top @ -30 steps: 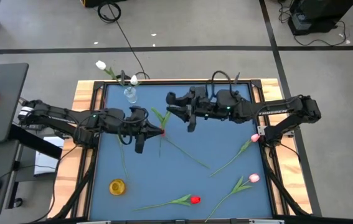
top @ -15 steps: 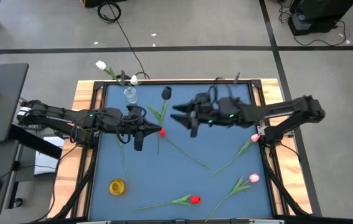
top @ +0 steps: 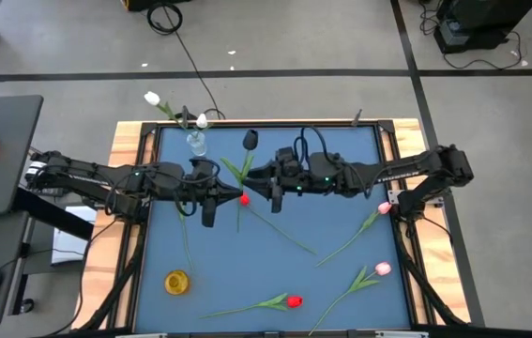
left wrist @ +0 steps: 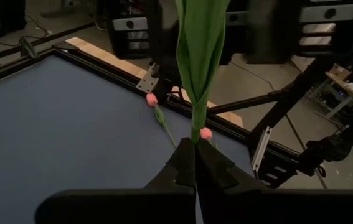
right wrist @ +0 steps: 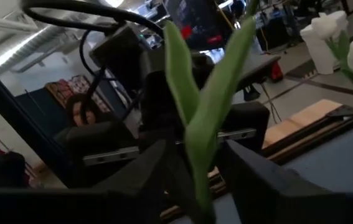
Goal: Sort flowers into vase by color
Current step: Put the right black tulip into the transparent vase
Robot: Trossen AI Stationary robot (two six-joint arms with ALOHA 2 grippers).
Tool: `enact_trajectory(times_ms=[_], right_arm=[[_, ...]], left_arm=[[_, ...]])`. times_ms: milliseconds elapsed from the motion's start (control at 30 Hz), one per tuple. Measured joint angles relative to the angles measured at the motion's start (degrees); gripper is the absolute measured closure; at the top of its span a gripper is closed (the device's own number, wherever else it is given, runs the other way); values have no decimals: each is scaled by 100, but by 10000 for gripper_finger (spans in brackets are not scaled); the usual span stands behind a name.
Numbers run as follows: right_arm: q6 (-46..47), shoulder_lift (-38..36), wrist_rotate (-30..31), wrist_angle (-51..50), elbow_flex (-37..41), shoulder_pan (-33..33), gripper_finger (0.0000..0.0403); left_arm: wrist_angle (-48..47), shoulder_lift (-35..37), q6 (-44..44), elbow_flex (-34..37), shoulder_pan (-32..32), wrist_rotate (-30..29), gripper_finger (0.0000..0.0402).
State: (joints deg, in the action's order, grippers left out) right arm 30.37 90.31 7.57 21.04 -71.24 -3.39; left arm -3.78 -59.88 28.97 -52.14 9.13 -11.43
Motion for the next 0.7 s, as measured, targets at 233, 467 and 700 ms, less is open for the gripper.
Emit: enact_trajectory(times_ms=[233,467,700], right_arm=[[-45,60,-203,-138,0,182,296],[-172,60,-561,-137,0,309,331],[-343,60,-610,-161,0,313,385]], left_arm=[[-112,-2,2,0,-1,58,401],[-204,-2,27,0,-13,61,401],[-340,-2,239,0,-177,81,401]])
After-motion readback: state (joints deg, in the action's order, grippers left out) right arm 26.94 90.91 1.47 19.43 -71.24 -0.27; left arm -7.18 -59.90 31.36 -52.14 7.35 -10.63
